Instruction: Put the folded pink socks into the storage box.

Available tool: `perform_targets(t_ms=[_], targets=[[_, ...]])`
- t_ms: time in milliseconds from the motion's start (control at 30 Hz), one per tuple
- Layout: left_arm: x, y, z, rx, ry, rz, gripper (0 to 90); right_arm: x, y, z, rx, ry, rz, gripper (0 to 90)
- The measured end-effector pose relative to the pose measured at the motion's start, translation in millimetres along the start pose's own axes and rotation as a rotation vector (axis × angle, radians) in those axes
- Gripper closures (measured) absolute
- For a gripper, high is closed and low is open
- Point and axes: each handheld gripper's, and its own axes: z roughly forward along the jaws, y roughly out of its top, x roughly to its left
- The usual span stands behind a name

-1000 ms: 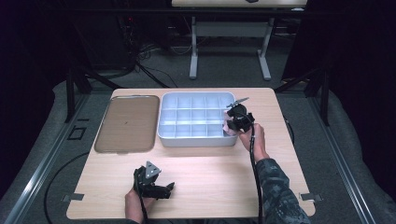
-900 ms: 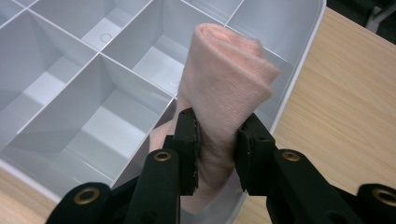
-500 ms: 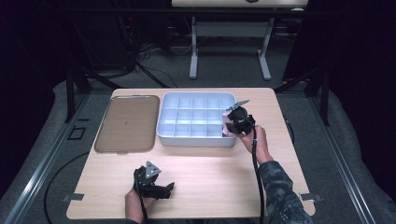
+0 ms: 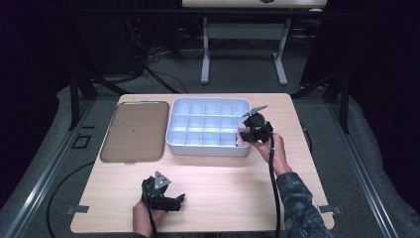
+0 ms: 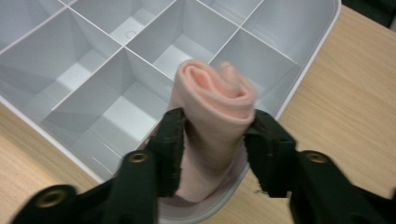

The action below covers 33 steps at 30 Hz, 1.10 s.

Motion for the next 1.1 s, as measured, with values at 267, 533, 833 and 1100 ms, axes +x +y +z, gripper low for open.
perform_targets(t_ms=[267, 533, 833, 1100], targets=[[0.0, 0.0, 0.0, 0.0, 0.0, 0.0, 0.0, 3.4, 0.1, 5.6, 0.037, 0.044, -0.008, 73.9], [0.0, 0.0, 0.0, 0.0, 0.0, 0.0, 0.0, 0.5, -2.2, 16.2, 0.092, 0.051, 0.061, 74.0], [0.0, 0.0, 0.0, 0.0, 0.0, 0.0, 0.0, -4.1, -3.3, 8.6, 0.056, 0.043, 0.096, 57.3], [0.0, 0.0, 0.0, 0.0, -0.001, 0.0, 0.0, -7.4, -6.9, -8.9, 0.01, 0.066, 0.12, 40.4]])
